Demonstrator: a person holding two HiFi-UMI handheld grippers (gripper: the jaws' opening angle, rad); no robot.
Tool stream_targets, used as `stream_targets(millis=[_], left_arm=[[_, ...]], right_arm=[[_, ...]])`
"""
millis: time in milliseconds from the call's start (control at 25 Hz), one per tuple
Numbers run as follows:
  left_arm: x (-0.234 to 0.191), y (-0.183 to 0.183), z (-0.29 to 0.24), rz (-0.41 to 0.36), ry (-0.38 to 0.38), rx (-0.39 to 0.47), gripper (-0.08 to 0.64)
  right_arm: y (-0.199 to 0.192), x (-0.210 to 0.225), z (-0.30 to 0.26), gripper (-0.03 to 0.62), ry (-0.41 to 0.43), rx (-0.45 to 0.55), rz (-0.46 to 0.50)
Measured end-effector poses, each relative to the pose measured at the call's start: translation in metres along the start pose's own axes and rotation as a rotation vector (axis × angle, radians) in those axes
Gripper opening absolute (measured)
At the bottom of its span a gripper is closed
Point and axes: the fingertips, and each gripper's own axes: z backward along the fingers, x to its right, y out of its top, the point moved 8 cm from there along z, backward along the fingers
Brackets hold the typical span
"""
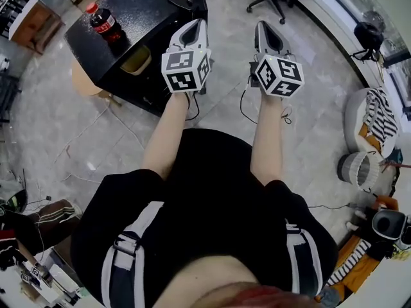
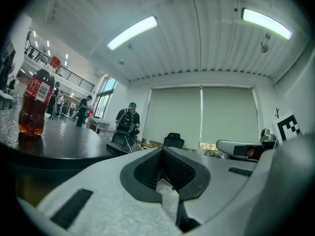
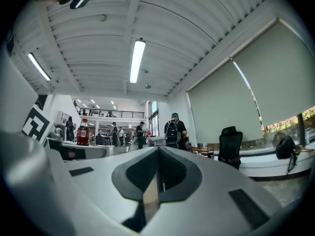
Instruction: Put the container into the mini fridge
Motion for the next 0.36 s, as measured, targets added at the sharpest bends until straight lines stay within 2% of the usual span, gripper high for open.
stream_targets(millis=[360], left_arm=[[-0.010,0.000,-0.008,-0.005,0.013,-0.009,0.008]], right_arm=[[-0.005,-0.003,-0.016,0.012,0.034,-0.040,0.025]])
